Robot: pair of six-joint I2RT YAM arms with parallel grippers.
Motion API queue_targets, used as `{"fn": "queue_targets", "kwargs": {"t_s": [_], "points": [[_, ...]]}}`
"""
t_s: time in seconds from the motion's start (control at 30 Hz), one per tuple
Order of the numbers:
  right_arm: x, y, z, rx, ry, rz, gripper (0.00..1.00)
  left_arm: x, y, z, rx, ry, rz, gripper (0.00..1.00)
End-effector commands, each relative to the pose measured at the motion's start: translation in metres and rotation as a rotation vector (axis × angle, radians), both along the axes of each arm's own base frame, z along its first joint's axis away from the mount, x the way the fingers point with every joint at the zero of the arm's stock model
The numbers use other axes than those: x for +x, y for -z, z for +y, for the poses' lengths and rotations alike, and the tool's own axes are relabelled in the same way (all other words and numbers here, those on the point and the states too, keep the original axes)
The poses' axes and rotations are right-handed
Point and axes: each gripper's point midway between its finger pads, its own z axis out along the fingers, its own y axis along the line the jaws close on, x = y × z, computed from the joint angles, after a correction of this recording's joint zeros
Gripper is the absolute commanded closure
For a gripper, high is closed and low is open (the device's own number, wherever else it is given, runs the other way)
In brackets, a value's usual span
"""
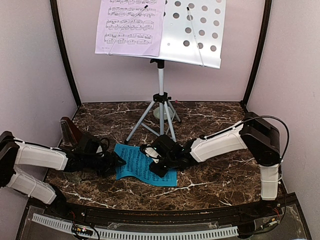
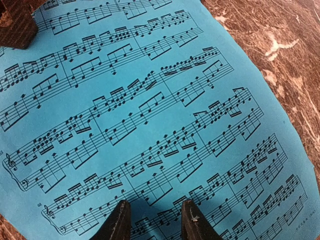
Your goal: Set up the instrument practice props
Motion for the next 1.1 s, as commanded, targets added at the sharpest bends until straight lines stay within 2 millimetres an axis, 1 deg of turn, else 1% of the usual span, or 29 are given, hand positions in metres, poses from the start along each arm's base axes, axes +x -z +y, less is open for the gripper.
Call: {"fn": "queue_targets", "kwargs": {"t_s": [0.0,0.07,0.13,0.2,0.27,0.33,0.4,0.43,0.63,0.67,0.73,0.8,0.83,0.9,0.93,1.0,1.07], "points": [[-0.017,0.025,0.003,-0.022,-0.046,0.08,0.64,0.008,-0.006,-0.008,-0.047,0.023,-0.081,0.28],[-0.019,0.025,0.005,-0.015,-0.053,0.084,0.64,0.013,-0.011,-0.01,-0.063,0.019,-0.126,0.25],[-0.018,0.026,0.005,-0.012,-0.055,0.084,0.65,0.017,-0.016,-0.01,-0.074,0.019,-0.162,0.19],[-0.02,0.025,0.005,-0.009,-0.063,0.083,0.65,0.021,-0.019,-0.009,-0.066,0.013,-0.189,0.11],[-0.021,0.024,0.005,-0.001,-0.072,0.081,0.65,0.025,-0.021,-0.007,-0.053,-0.002,-0.213,0.06],[-0.023,0.022,0.006,0.009,-0.082,0.081,0.65,0.03,-0.021,-0.004,-0.041,-0.02,-0.221,0.03],[-0.024,0.02,0.006,0.018,-0.086,0.076,0.65,0.033,-0.015,-0.002,-0.021,-0.029,-0.193,0.03],[-0.024,0.018,0.007,0.024,-0.088,0.072,0.65,0.034,-0.012,-0.002,-0.013,-0.028,-0.174,0.04],[-0.027,0.006,0.011,0.07,-0.106,0.062,0.65,0.038,0.0,-0.011,-0.012,0.006,-0.12,0.22],[-0.028,0.005,0.012,0.074,-0.107,0.062,0.65,0.038,0.0,-0.012,-0.01,0.013,-0.118,0.26],[-0.029,0.005,0.013,0.078,-0.111,0.063,0.65,0.041,-0.003,-0.015,-0.017,0.031,-0.144,0.29],[-0.03,0.007,0.013,0.078,-0.113,0.068,0.65,0.045,-0.016,-0.019,-0.032,0.068,-0.222,0.27],[-0.03,0.008,0.012,0.075,-0.115,0.071,0.65,0.047,-0.021,-0.017,-0.016,0.073,-0.255,0.24],[-0.031,0.011,0.011,0.071,-0.116,0.074,0.65,0.054,-0.031,-0.011,0.005,0.079,-0.313,0.13],[-0.031,0.012,0.01,0.068,-0.118,0.075,0.65,0.058,-0.037,-0.009,-0.004,0.088,-0.336,0.1],[-0.032,0.013,0.01,0.066,-0.121,0.074,0.65,0.065,-0.044,-0.005,-0.04,0.101,-0.359,0.09],[-0.033,0.014,0.01,0.065,-0.127,0.076,0.65,0.069,-0.051,-0.006,-0.085,0.133,-0.376,0.1]]}}
